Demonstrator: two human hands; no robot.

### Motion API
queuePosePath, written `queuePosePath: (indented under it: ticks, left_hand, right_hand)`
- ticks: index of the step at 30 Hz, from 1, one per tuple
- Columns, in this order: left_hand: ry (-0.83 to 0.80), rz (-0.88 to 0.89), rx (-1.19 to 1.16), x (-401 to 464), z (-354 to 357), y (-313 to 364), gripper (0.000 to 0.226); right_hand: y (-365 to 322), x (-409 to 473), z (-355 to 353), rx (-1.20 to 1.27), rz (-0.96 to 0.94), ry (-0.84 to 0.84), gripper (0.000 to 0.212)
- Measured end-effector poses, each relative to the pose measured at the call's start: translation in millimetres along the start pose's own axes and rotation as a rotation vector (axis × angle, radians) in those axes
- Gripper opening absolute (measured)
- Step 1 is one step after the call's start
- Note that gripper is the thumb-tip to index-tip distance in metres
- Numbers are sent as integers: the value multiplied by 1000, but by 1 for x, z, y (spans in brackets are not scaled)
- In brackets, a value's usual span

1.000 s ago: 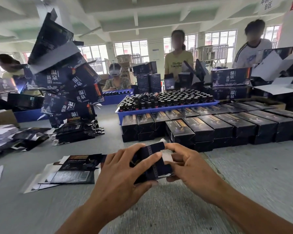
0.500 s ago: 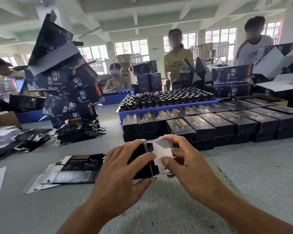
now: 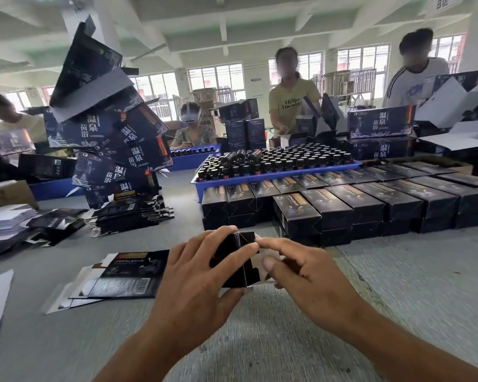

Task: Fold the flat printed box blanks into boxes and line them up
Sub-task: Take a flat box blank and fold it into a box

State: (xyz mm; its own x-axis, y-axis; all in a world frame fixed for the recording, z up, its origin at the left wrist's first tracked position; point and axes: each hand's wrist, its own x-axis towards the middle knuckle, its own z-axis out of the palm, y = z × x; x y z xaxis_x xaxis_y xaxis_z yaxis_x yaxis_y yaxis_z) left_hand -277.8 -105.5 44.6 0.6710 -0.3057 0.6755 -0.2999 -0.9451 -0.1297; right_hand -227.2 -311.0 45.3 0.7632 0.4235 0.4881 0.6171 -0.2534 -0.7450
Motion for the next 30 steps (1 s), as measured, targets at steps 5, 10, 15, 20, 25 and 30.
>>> queuePosePath:
  ticks: [5,10,15,20,25,30]
  left_hand:
    - [30,-15,-26,-2,0,-5,65]
    - [29,10,-37,-1,0,-2,64]
    - [30,37,-26,0,1,0,69]
    - [29,50,22,0,1,0,65]
    - [77,32,-1,0,1,0,61]
    - [103,-21,-79,-1,0,0,88]
  right_hand:
    - [0,-1,-4,-25,64,-187,76]
    - [1,-1,0,47,53,-20,43]
    - [4,-2,2,49,10,74,38]
    - [1,-2,3,70,5,97,52]
    - [-1,-2,1,95,33,51,36]
    - [-4,-3,2,137,24,37,31]
